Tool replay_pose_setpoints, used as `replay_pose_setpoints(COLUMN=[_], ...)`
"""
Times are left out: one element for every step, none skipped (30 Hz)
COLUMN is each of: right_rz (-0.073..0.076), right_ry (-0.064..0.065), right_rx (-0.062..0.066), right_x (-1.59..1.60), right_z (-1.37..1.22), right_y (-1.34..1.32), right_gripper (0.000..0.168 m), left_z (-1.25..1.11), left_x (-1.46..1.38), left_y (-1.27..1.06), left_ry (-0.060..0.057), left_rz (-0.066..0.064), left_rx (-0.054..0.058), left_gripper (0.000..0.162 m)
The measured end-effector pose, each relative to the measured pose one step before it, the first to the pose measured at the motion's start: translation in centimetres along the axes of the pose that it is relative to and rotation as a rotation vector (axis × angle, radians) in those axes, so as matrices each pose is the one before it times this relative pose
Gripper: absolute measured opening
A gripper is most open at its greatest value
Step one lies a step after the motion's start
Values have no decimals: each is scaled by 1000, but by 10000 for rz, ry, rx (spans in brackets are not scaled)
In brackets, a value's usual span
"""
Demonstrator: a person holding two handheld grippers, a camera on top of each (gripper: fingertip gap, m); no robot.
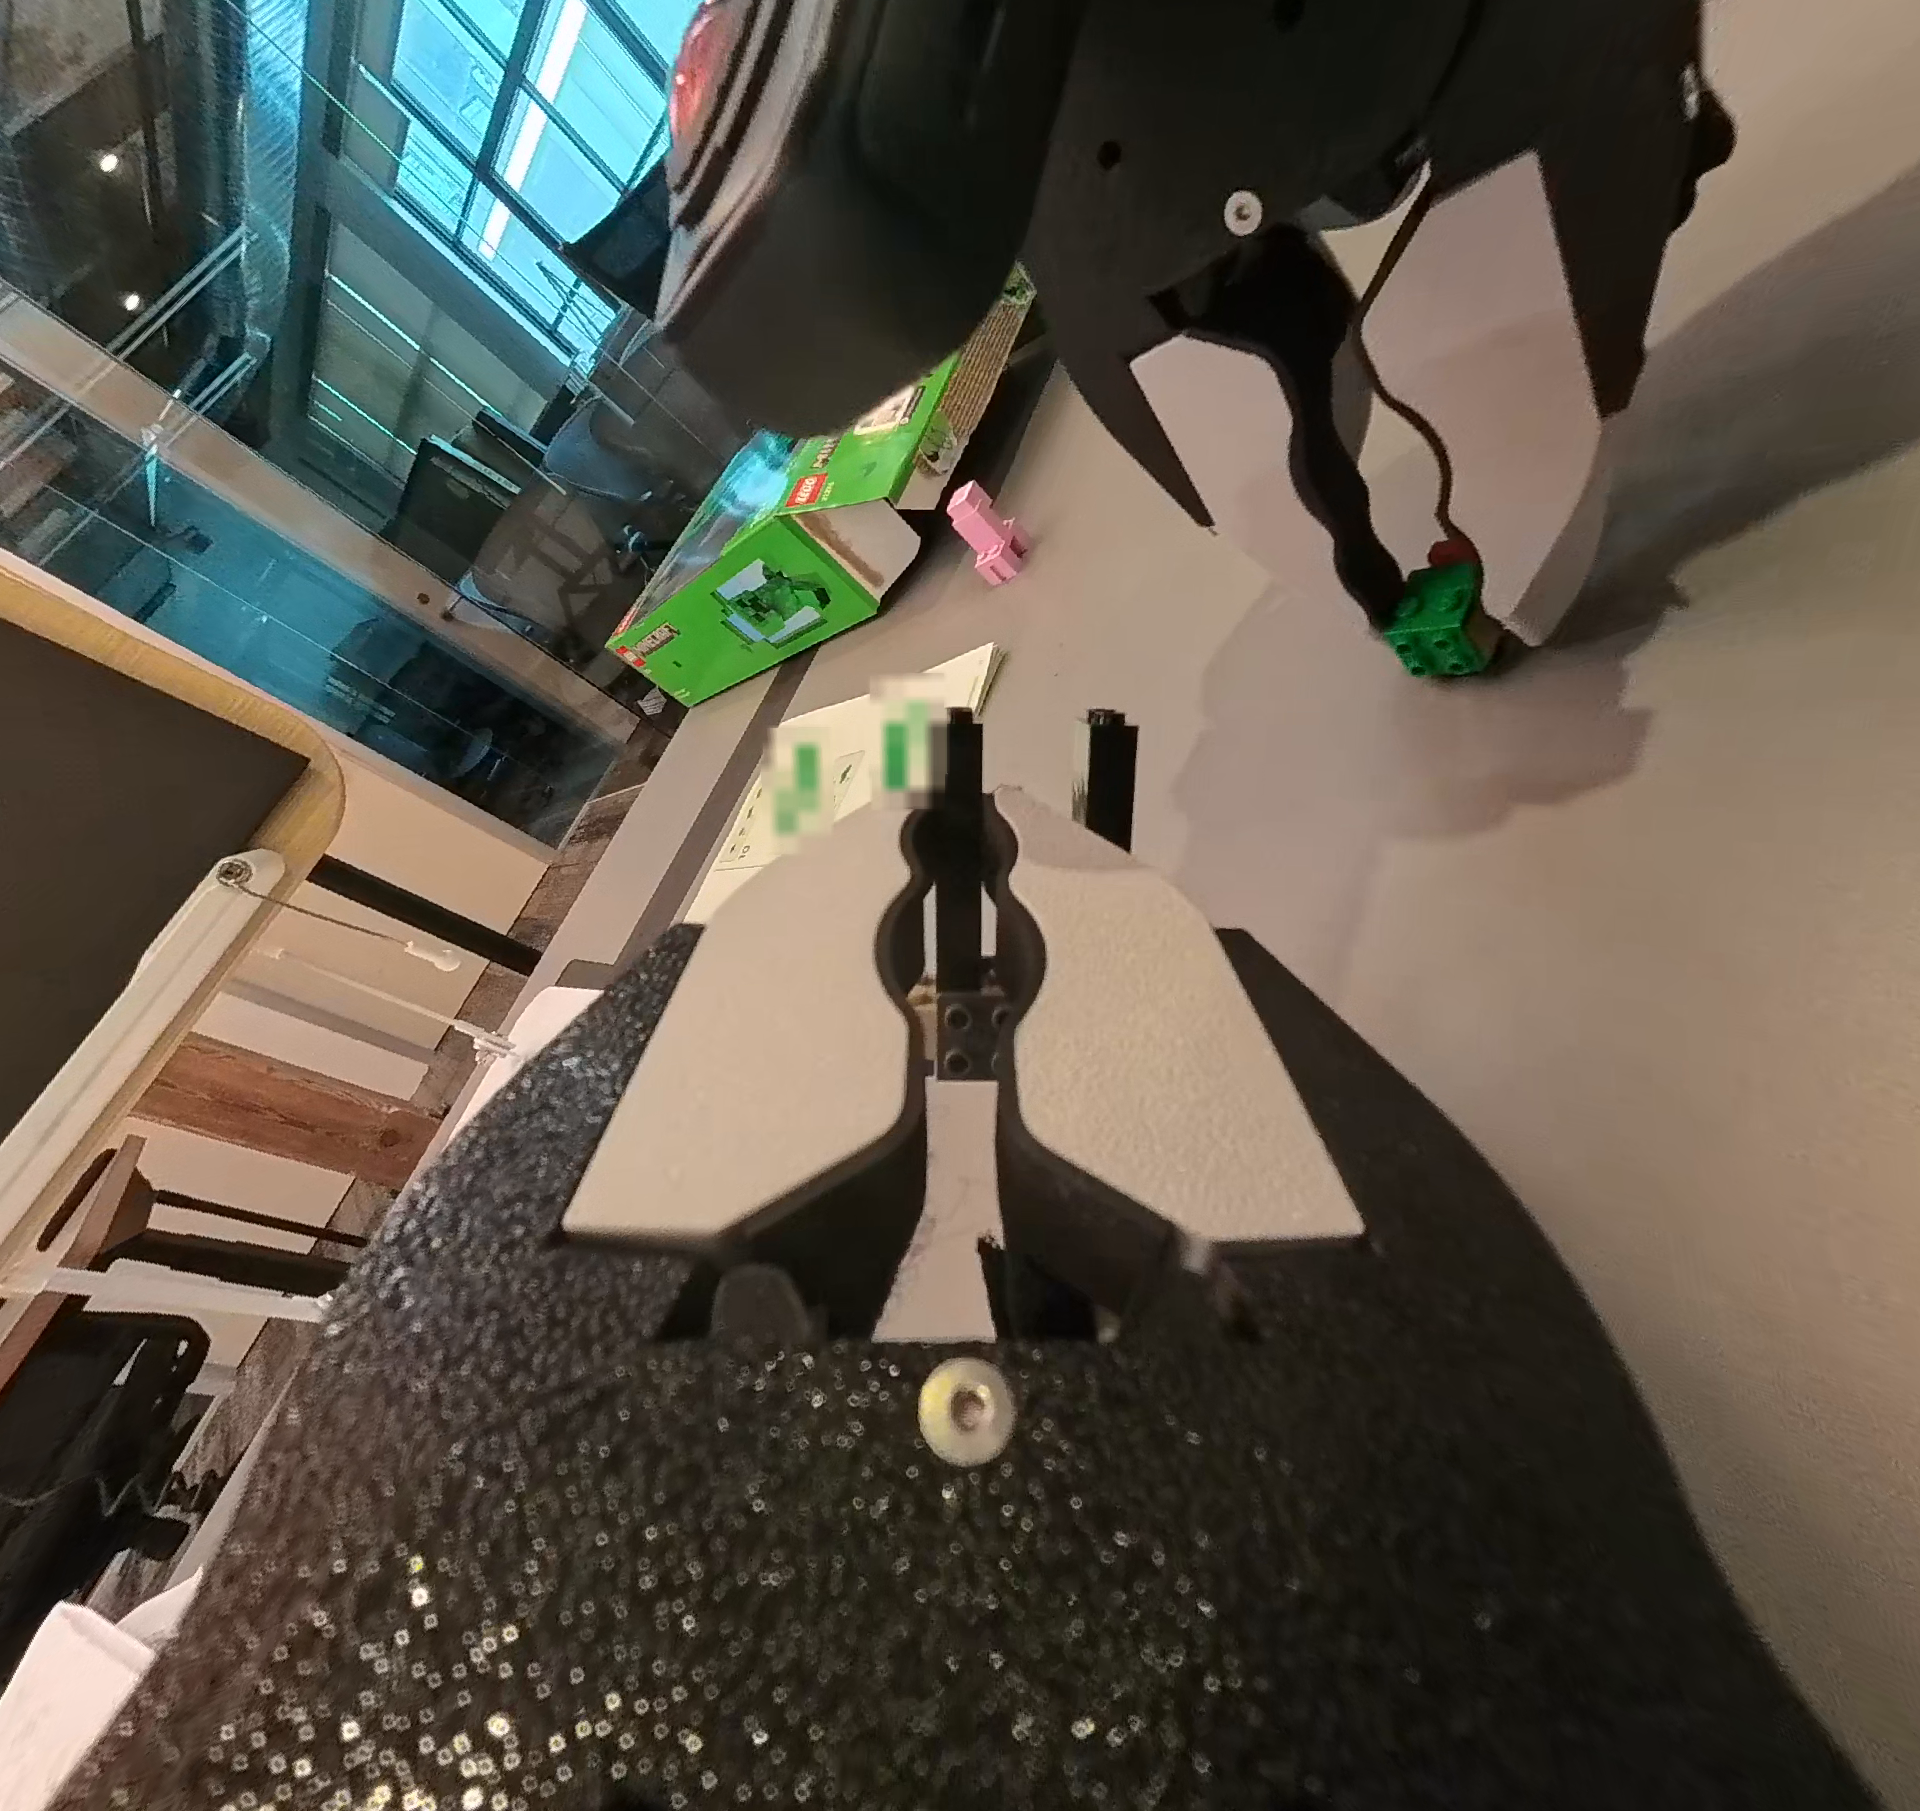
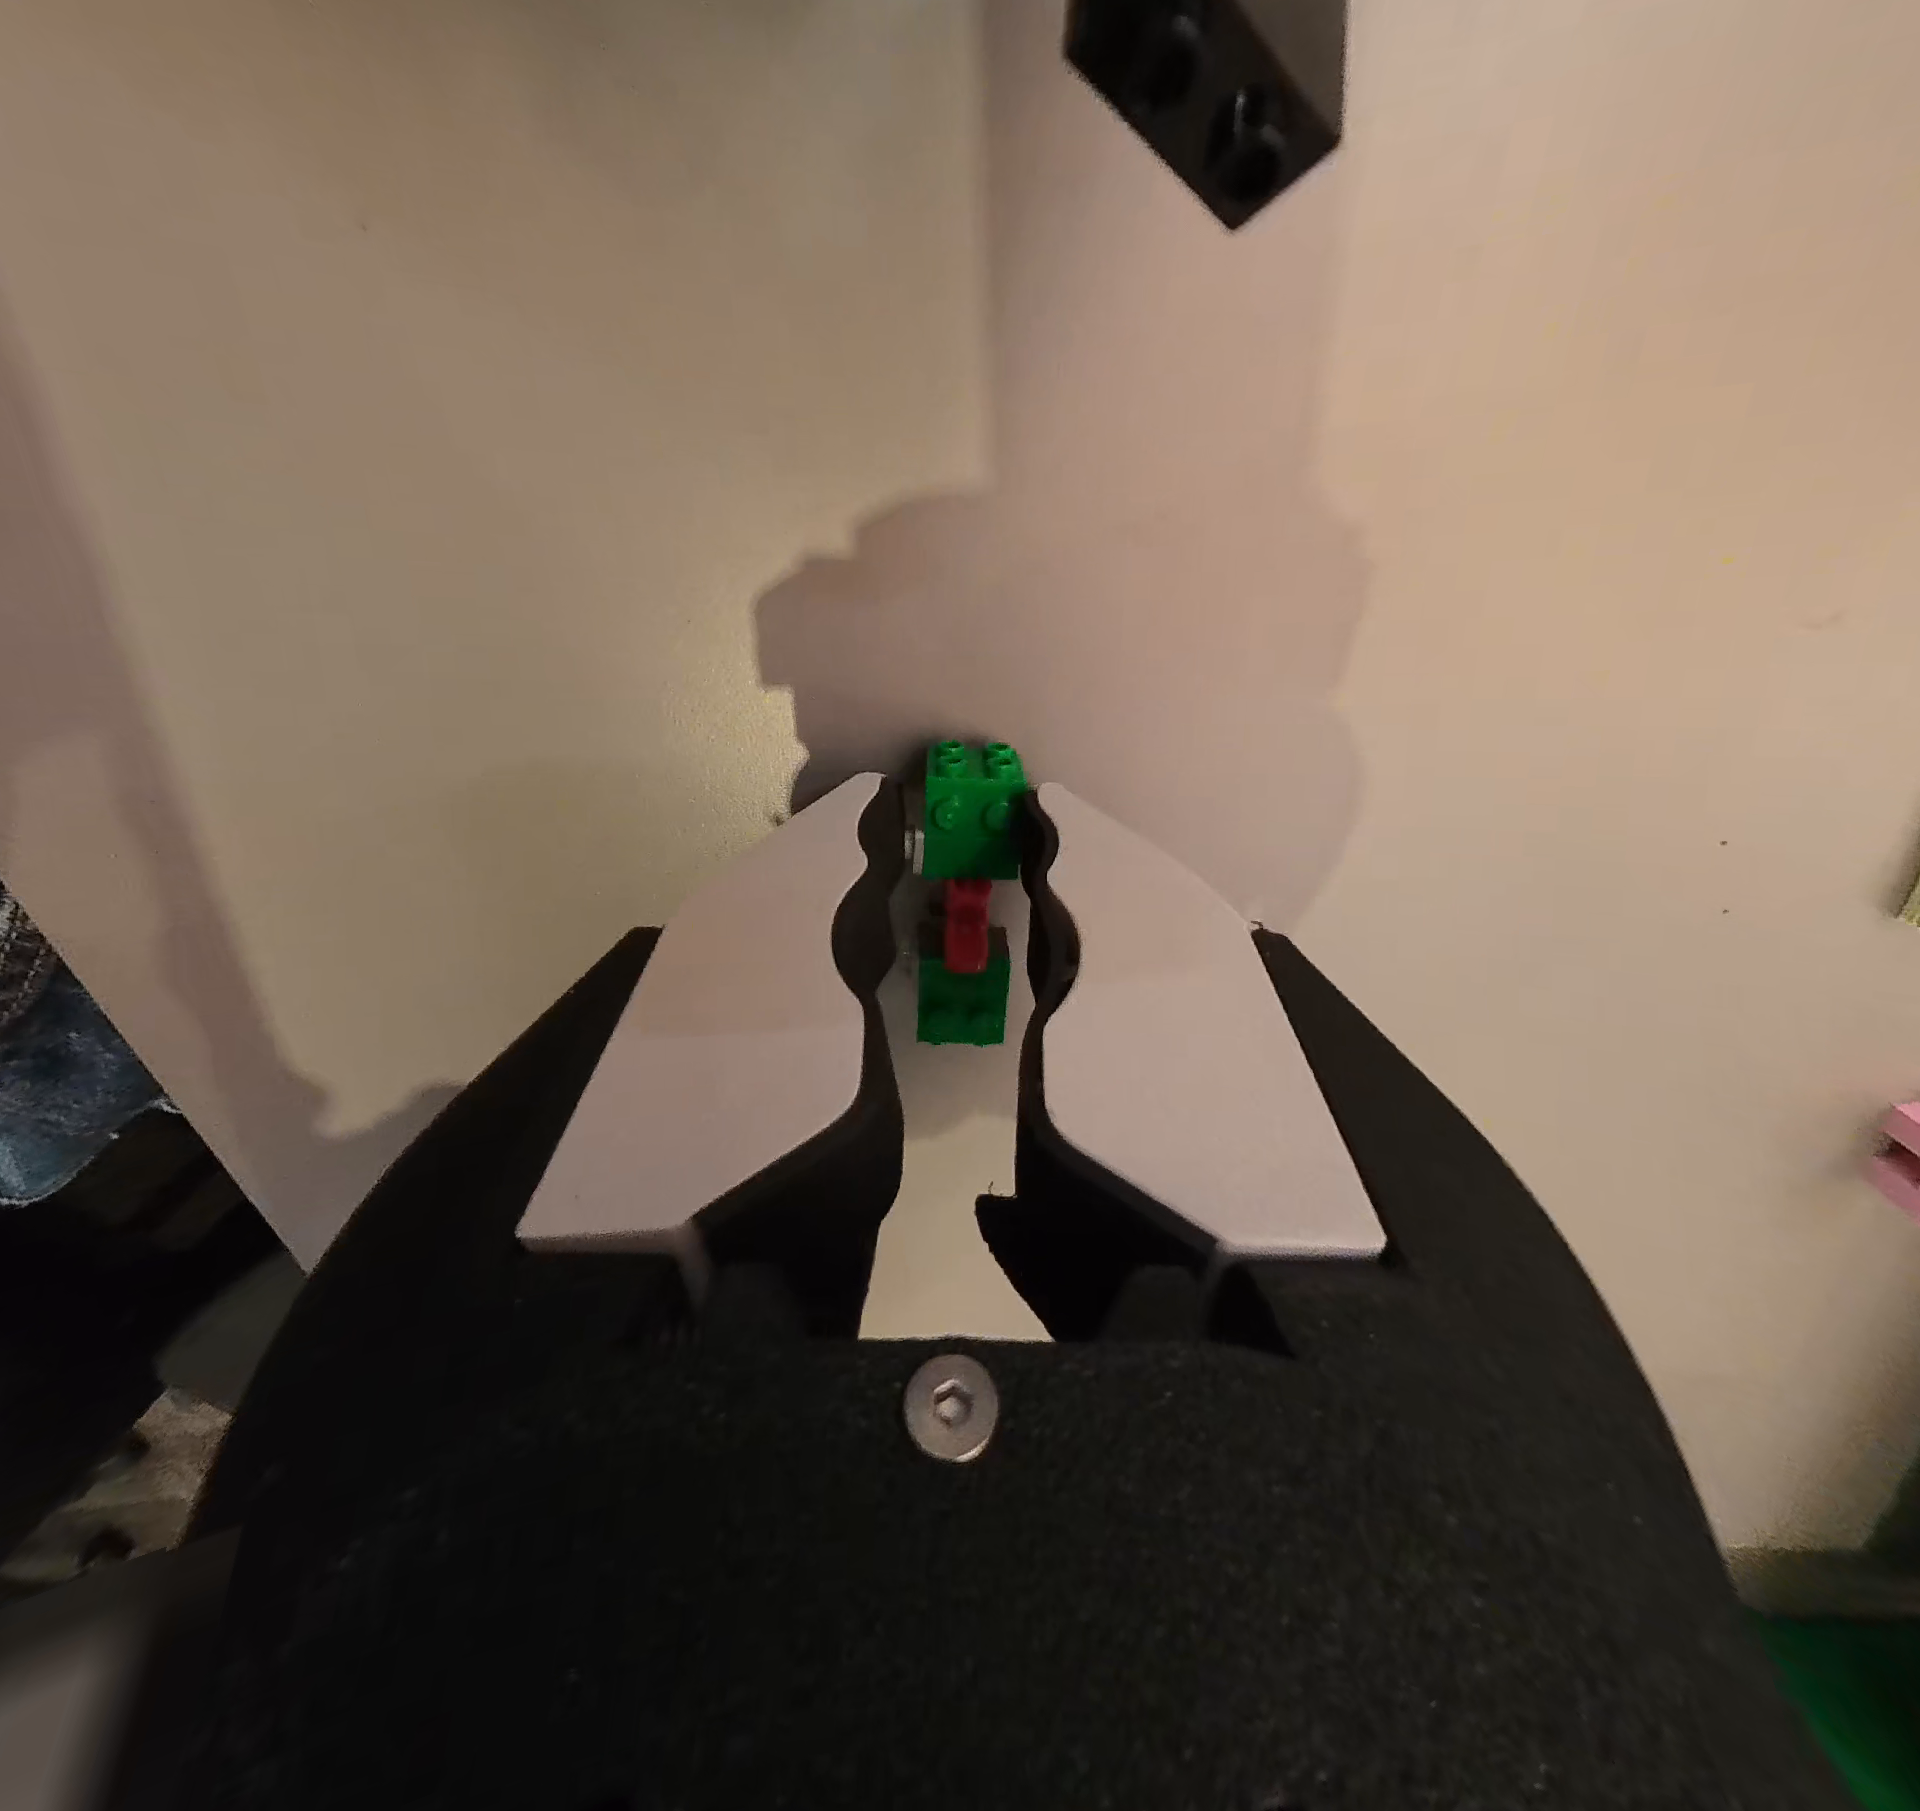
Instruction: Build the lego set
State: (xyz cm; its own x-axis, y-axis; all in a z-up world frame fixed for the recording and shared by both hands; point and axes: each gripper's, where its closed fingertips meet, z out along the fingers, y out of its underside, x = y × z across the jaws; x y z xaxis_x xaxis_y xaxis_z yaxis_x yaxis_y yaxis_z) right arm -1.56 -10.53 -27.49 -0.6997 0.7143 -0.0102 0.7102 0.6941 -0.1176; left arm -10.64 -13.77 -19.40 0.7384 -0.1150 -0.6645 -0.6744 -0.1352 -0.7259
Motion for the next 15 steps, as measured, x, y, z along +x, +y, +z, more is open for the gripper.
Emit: replay_pose_setpoints(right_rz=[37,37,83,149,182,190,179,205,265,284,366,438,461,472,414], right_ry=[16,80,91,27,51,93,188,138,117,147,45,-37,-122,-214,-95], right_rx=[53,98,199,307,454,547,646,755,848,966,1003,1063,1013,819,711], right_x=[45,122,156,96,133,206,332,270,255,297,177,62,-63,-165,-26], right_z=[-13,-28,-93,-201,-297,-382,-422,-443,-455,-471,-437,-398,-329,-210,-114], right_y=[17,2,-114,-270,-495,-656,-808,-965,-1127,-1275,-1323,-1407,-1332,-1060,-877], right_gripper=[21,21,21,21,21,21,20,21,20,20,20,20,20,20,20], left_z=[2,-1,5,-17,2,-14,-13,-29,-41,-42,-24,-16,-23,-23,-25], left_x=[-6,-4,0,-28,-23,-35,-44,-70,-85,-108,-71,-34,-25,-47,-36], left_y=[-14,9,-2,-10,-4,-5,-6,-26,-38,-30,-14,-36,-46,-48,-47], left_ry=[-2,2,1,-8,-3,-4,-12,-18,-31,-41,-24,-5,-6,-16,-17], left_rz=[-4,-2,-9,-12,-23,-35,-37,-38,-38,-34,-29,-36,-39,-25,-13], left_rx=[5,-2,7,9,7,15,16,15,26,13,5,28,43,32,27], left_gripper=[7,7,7,7,7,7,7,7,7,7,7,7,7,7,7])
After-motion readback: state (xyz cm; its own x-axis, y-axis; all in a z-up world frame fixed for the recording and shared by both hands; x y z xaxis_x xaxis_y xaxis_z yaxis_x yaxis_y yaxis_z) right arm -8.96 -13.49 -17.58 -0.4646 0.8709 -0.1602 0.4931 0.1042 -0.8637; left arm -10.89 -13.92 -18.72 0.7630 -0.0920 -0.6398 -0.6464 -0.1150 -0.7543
